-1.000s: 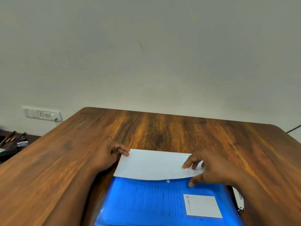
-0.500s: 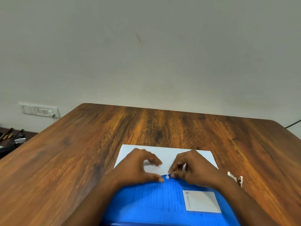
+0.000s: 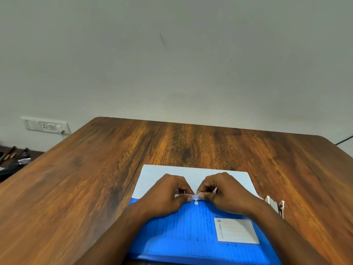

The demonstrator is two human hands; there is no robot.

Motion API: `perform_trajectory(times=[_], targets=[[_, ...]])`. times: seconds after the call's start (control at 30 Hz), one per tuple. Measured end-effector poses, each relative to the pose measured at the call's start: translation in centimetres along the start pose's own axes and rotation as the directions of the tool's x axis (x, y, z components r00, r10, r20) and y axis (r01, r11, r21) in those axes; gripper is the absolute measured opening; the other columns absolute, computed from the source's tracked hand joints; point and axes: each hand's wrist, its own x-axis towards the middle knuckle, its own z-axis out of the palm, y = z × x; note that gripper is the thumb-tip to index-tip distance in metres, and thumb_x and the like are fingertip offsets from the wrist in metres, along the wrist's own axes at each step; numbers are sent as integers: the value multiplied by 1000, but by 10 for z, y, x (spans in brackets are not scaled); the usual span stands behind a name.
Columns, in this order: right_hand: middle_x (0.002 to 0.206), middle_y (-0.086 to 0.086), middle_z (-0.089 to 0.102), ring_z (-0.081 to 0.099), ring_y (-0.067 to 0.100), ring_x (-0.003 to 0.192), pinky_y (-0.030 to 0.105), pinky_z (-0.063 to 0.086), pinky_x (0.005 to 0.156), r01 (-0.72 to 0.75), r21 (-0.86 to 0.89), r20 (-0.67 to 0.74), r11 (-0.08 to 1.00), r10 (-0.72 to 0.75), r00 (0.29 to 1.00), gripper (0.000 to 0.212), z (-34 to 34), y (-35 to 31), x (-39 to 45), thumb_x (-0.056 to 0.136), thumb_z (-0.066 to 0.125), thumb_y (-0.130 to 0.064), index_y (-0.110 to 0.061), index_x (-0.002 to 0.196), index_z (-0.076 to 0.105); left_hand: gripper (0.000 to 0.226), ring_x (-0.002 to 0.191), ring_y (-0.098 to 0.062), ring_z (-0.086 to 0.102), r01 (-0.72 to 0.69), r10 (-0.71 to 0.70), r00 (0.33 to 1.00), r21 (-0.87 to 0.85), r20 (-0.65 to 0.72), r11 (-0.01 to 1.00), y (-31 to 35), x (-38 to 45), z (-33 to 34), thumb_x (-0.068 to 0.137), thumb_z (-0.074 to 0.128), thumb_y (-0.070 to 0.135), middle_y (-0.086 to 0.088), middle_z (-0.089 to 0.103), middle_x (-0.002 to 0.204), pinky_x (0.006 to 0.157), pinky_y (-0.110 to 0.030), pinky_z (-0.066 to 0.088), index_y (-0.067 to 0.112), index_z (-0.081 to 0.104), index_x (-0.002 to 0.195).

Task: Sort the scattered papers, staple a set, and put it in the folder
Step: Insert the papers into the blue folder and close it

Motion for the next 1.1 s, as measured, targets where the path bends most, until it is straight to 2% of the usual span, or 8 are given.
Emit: perform_trajectory(times=[0.3,0.43,0.57,0.77,0.9,1.1], targets=[[95,-18,76,67,1,90,23,59,78,-27,15,31,1000,26,999,8,-2,-4,-1,95,74,-29,-31,98,82,6,88,-2,65,-18,18,999,-12,29,1000,1,2,-1,92,76,26,19,71,94,69,-7,43,28,80,96],[94,-17,77,68,1,88,19,56,74,-16,31,47,999,14,999,9,-5,-6,-3,95,75,-25,-30,96,82,8,90,-5,67,-25,27,999,-31,40,999,0,2,-1,92,76,27,15,73,96,72,-10,49,26,83,97],[91,-16,77,68,1,87,20,57,73,-3,40,72,999,0,997,11,-8,-9,-4,94,76,-22,-30,93,82,11,92,-5,68,-53,54,997,-6,57,999,0,1,-3,92,76,30,17,74,98,79,-20,57,27,83,100],[93,-17,75,67,2,90,22,59,77,4,-3,87,1000,-4,996,12,-11,-14,-6,93,76,-20,-30,94,83,14,94,-4,67,-102,97,993,68,66,992,5,1,-4,89,77,27,18,73,100,79,-21,56,28,83,101],[96,-17,75,66,2,89,24,60,80,35,-66,90,997,-29,996,22,-13,-16,-8,92,72,-11,-30,97,83,15,96,-1,65,-135,126,989,129,73,982,7,-1,-3,88,75,29,19,72,102,84,-25,56,30,83,101],[101,-18,75,66,0,90,22,60,83,47,-101,81,994,-39,996,28,-15,-18,-10,94,68,-9,-32,102,83,16,94,-1,65,-102,96,994,108,59,989,7,-2,-2,90,74,28,20,71,101,82,-26,59,30,83,103]])
